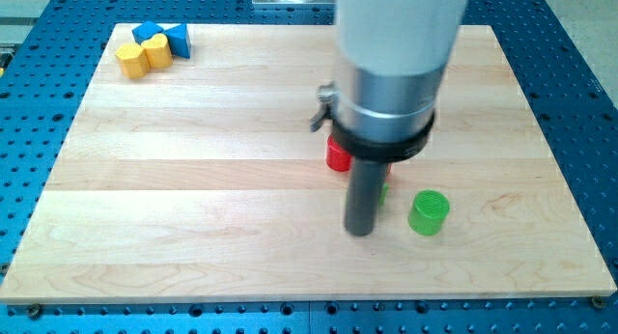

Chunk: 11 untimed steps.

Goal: Place the red blocks top right to the green circle

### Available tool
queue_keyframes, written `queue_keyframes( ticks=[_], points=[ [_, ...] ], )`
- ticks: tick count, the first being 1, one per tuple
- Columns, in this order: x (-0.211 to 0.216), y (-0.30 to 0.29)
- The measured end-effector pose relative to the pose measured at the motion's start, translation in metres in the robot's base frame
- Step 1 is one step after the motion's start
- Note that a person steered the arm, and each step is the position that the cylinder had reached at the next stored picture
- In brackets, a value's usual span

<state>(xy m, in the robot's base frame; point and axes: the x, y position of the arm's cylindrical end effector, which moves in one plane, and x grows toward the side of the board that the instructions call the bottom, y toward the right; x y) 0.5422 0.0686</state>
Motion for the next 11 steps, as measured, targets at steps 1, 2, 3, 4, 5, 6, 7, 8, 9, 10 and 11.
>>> queue_keyframes(
  ticks=[1, 2, 3, 4, 5, 6, 7, 8, 9, 10, 11],
  points=[
    [-0.036, 0.017],
    [-0.055, 0.012],
    [-0.042, -0.02],
    [-0.049, -0.062],
    [-0.079, -0.042],
    [-0.096, -0.012],
    [-0.113, 0.003],
    [-0.143, -0.006],
    [-0.168, 0.053],
    [-0.168, 0.09],
    [-0.185, 0.071]
  ],
)
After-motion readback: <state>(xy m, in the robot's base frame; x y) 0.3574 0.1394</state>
